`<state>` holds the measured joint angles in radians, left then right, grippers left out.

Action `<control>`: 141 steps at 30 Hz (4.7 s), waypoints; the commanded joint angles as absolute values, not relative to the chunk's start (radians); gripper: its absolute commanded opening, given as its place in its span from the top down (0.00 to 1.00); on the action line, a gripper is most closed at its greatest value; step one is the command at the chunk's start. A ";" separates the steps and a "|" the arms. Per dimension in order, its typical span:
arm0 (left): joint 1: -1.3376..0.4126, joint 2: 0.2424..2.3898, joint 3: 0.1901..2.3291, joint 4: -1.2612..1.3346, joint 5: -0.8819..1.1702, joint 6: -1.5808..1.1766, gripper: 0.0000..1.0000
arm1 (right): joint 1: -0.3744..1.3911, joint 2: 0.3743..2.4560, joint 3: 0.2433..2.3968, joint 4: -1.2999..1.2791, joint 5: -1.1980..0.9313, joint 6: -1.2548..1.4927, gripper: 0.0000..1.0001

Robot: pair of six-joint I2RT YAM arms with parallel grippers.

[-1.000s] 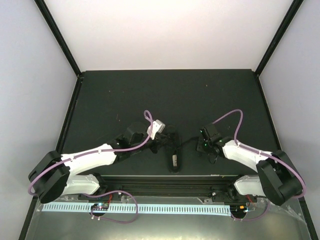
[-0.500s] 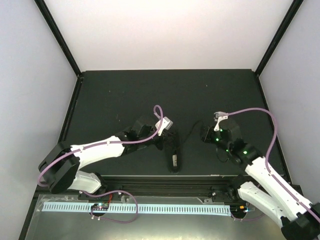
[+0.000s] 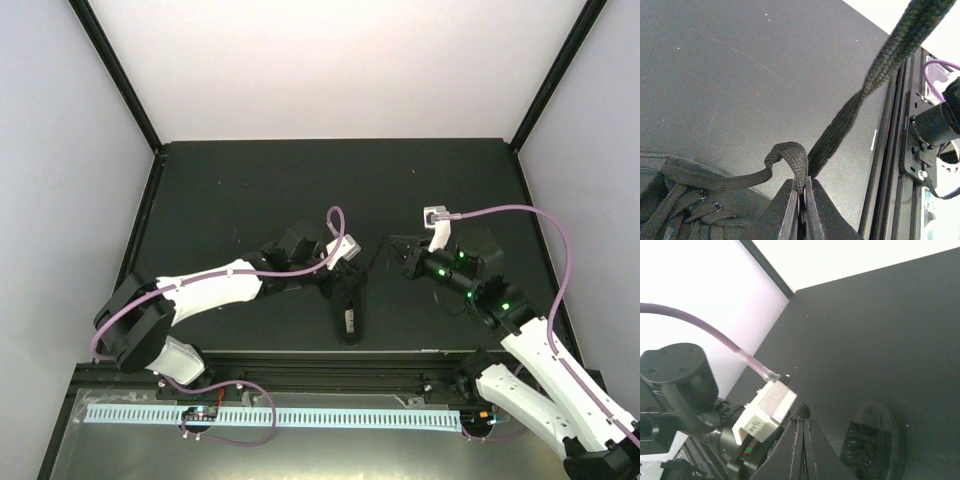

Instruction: Tie the shoes

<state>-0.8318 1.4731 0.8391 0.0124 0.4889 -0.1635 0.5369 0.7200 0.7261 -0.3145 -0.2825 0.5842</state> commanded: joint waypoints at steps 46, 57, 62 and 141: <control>-0.851 1.482 0.800 0.186 0.485 -0.118 0.98 | 0.534 0.858 0.750 -0.212 -0.335 0.560 0.98; -0.851 1.433 0.731 0.246 0.496 -0.192 0.98 | 0.534 1.214 0.812 -0.136 -0.308 0.527 0.66; -0.851 1.425 0.724 0.239 0.471 -0.219 0.98 | 0.533 1.218 0.822 -0.175 -0.249 0.496 0.27; -0.837 1.401 0.715 0.223 0.413 -0.320 0.98 | 0.549 0.824 0.311 0.057 -0.397 0.467 0.98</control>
<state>-0.8455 1.4322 0.7155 0.1898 0.4240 -0.3050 0.5438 0.9913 0.2623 0.3305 -0.5182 0.5236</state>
